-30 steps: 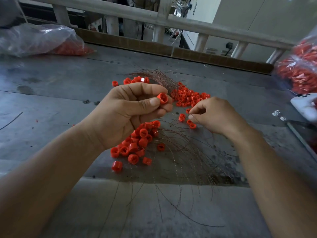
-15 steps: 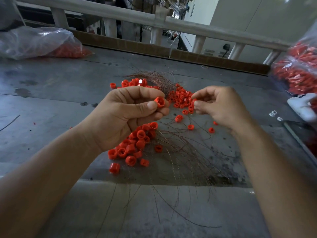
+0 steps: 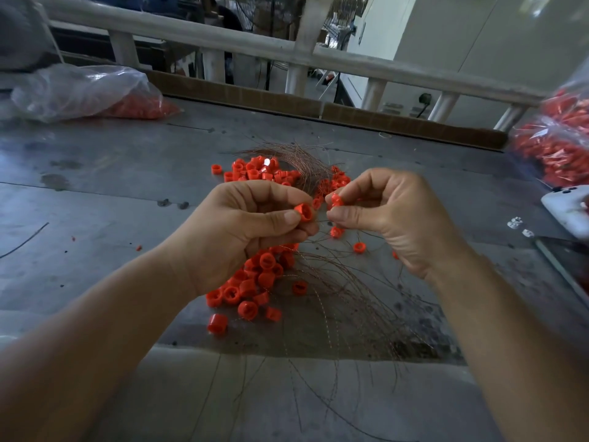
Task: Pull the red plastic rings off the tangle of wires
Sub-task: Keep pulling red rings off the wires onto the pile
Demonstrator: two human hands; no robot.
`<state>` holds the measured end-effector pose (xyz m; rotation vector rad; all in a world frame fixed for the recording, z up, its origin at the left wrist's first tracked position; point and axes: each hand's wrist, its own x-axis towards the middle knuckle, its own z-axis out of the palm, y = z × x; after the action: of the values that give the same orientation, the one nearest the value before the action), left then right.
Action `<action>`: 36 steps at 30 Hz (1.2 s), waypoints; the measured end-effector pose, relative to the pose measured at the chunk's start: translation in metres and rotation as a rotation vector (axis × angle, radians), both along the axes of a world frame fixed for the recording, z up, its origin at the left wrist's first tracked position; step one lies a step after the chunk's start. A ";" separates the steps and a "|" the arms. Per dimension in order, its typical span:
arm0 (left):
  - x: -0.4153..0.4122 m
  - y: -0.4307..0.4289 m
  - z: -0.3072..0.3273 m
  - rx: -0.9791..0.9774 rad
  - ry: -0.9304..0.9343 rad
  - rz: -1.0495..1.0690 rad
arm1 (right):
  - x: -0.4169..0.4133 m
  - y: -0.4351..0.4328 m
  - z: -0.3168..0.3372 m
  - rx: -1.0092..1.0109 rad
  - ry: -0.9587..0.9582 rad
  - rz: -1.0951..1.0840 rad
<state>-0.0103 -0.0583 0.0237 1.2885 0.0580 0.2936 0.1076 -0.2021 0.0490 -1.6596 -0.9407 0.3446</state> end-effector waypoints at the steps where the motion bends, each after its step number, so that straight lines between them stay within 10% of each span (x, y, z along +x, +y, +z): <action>1: 0.000 0.000 0.000 0.008 0.004 0.007 | -0.001 0.000 0.000 0.002 -0.015 0.003; 36: 0.000 -0.005 0.004 0.134 0.068 0.182 | -0.016 0.012 -0.014 0.039 -0.295 0.056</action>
<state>-0.0106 -0.0632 0.0273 1.4294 0.2171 0.4149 0.0916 -0.1897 0.0345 -1.6791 -1.2068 0.1182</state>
